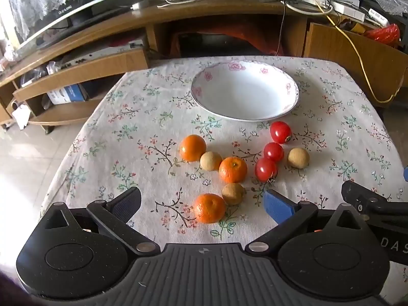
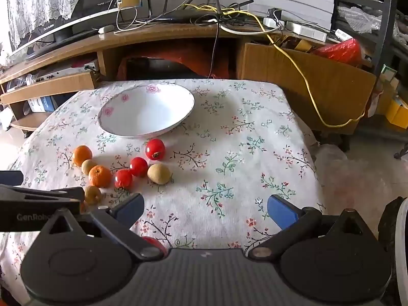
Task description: Organize fruits
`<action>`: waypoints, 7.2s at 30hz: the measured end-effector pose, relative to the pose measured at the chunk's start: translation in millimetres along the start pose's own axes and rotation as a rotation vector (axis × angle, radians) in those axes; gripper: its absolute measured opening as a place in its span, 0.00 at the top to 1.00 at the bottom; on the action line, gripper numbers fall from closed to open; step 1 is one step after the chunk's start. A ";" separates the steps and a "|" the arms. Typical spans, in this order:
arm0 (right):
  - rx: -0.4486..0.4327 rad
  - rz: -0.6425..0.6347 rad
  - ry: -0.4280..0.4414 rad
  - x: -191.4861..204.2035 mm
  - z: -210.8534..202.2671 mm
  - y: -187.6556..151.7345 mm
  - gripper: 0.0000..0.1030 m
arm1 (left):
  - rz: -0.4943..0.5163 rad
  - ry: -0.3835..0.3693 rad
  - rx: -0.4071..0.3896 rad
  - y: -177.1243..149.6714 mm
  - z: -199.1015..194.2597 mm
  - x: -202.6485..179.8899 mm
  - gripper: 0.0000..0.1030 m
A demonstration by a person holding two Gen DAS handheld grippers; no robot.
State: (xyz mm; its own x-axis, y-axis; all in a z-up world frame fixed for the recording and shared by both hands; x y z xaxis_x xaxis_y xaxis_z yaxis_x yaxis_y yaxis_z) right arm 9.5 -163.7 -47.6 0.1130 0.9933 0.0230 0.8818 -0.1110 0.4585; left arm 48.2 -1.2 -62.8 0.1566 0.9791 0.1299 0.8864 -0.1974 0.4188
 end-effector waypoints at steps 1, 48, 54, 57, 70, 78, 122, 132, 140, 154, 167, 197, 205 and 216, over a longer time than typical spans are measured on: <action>0.001 0.000 0.001 0.3 -0.2 -0.2 0.00 | 0.004 0.001 -0.002 -0.6 -0.6 -0.4 0.00; 0.074 -0.012 0.029 6.1 18.0 -13.3 0.06 | 0.006 -0.017 0.084 -9.4 16.9 -6.0 0.05; 0.076 -0.012 0.031 6.6 18.1 -13.4 0.06 | 0.009 -0.016 0.084 -8.8 17.0 -6.4 0.05; 0.078 -0.013 0.034 7.1 18.2 -13.6 0.07 | 0.012 -0.013 0.083 -8.7 16.7 -6.7 0.06; 0.082 -0.012 0.038 7.3 18.7 -14.2 0.08 | 0.013 -0.013 0.084 -8.6 16.4 -7.1 0.07; 0.090 -0.015 0.050 7.8 19.7 -16.0 0.09 | 0.022 -0.014 0.084 -10.0 16.2 -7.7 0.07; 0.191 -0.211 0.205 45.6 43.5 -38.3 0.37 | 0.067 -0.130 0.081 -14.4 45.0 9.1 0.14; 0.206 -0.206 0.209 40.7 41.9 -37.6 0.57 | 0.094 -0.124 0.093 -9.2 58.3 8.3 0.19; 0.204 -0.200 0.190 35.6 35.3 -41.7 0.59 | 0.123 -0.154 0.093 -12.9 51.2 6.3 0.43; 0.148 -0.198 0.173 45.2 18.5 -30.4 0.59 | 0.128 -0.168 0.072 -9.9 48.7 0.0 0.60; 0.047 -0.144 0.217 32.7 -9.9 -2.3 0.59 | 0.069 -0.191 0.086 -10.4 26.8 6.0 0.61; 0.056 -0.106 0.233 39.7 97.6 126.0 0.59 | 0.023 -0.297 0.048 116.9 70.0 -14.7 0.61; 0.051 -0.126 0.237 43.2 109.6 135.7 0.59 | -0.005 -0.291 0.078 119.9 83.2 -11.3 0.62; 0.042 -0.123 0.273 43.2 109.0 139.1 0.58 | -0.028 -0.291 0.078 122.4 83.9 -7.7 0.57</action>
State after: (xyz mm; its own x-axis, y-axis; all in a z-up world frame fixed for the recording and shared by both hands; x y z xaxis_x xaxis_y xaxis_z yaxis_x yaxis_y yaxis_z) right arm 187.0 -139.7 -79.7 -0.1178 0.9705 0.2106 0.8999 0.0147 0.4359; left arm 192.0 -28.7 -87.9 0.2401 0.9594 -0.1483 0.9212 -0.1770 0.3465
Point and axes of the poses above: each gripper's, at about its wrist camera, not at the fingertips, and z roughly the way its jaws point, x to its left, y to its top, the point moved 8 cm from there along z, roughly the way its jaws point, and after that the axes turned 13 degrees about x, right-handed, at the moved point
